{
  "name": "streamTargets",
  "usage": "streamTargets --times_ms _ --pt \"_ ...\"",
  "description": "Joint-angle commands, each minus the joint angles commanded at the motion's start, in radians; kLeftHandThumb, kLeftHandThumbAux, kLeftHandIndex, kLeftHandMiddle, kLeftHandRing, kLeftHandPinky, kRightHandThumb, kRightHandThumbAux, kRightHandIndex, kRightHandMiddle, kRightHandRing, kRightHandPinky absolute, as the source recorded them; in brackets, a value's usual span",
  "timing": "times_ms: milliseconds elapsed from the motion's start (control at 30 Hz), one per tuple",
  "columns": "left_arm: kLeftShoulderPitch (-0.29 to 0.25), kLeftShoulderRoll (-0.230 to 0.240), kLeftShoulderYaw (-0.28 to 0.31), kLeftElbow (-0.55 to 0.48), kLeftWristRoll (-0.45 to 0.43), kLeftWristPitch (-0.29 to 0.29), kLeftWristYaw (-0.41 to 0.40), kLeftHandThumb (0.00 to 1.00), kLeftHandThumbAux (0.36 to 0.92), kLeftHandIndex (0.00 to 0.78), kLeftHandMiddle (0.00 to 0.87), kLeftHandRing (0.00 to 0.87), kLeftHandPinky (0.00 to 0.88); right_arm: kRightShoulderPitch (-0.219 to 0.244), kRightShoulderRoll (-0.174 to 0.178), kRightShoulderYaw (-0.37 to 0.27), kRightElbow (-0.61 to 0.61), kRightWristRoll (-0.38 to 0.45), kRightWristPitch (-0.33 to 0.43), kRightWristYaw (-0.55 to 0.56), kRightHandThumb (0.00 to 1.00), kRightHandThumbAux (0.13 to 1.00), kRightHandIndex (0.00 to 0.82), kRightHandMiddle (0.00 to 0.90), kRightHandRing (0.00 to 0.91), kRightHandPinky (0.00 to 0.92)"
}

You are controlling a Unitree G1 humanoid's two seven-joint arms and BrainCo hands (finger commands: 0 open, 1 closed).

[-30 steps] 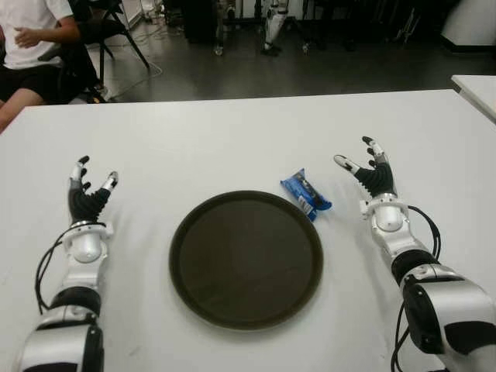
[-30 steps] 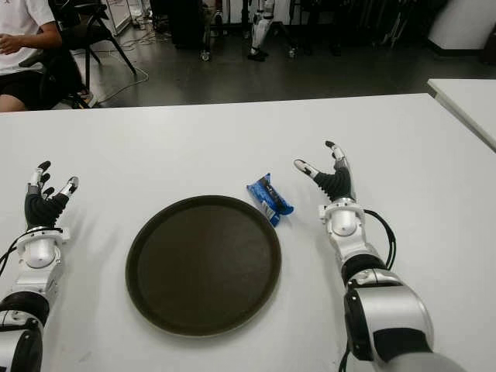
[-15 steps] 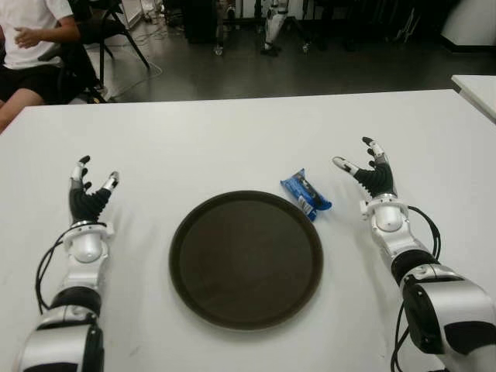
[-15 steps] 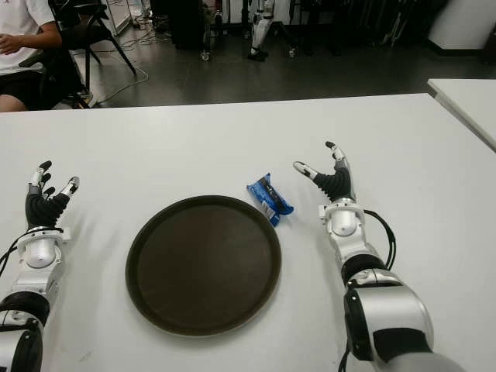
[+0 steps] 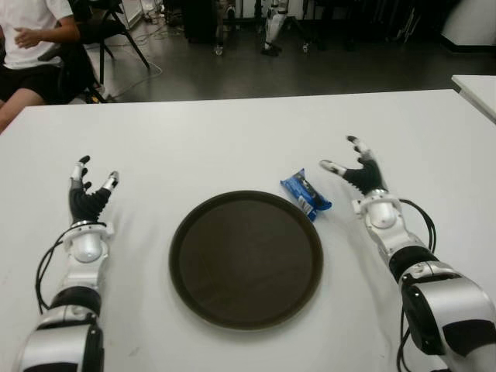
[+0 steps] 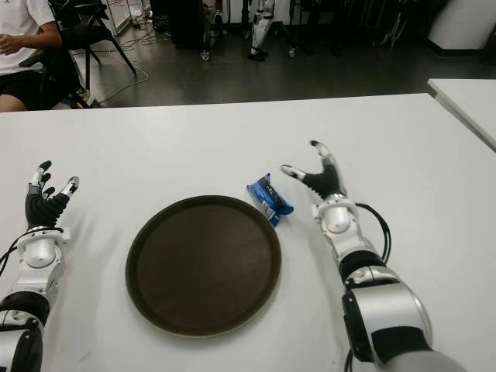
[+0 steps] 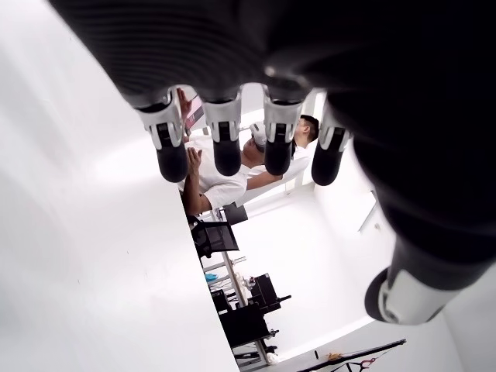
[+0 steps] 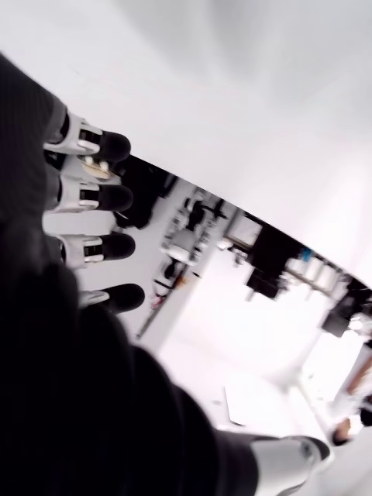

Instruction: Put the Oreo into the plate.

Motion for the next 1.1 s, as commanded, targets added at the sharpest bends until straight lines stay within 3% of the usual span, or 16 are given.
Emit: streamTargets --times_ms 100,233,500,1100 --pt "-0.002 -0.003 -0.002 0.001 0.003 0.001 0.004 0.000 0.644 0.000 0.000 0.000 0.000 0.011 -0.008 0.046 -0.029 -0.051 0.026 -0.022 0.000 0.579 0.000 0.000 0.000 0.000" --pt "-0.002 -0.004 -0.006 0.001 0.007 0.002 0.009 0.000 0.645 0.002 0.000 0.000 0.000 0.032 0.016 0.094 -0.105 -0.096 0.072 -0.043 0.000 0.588 0.000 0.000 0.000 0.000" --pt "0.003 -0.004 -0.005 -0.002 0.005 -0.001 0.008 0.000 0.639 0.000 0.000 0.000 0.000 0.063 0.026 0.132 -0.194 -0.111 0.140 0.006 0.000 0.597 0.000 0.000 0.000 0.004" --pt "0.004 -0.008 -0.002 -0.003 -0.003 -0.002 0.003 0.000 0.645 0.000 0.000 0.000 0.000 0.126 0.011 0.187 -0.407 -0.162 0.312 0.104 0.000 0.632 0.000 0.000 0.000 0.000"
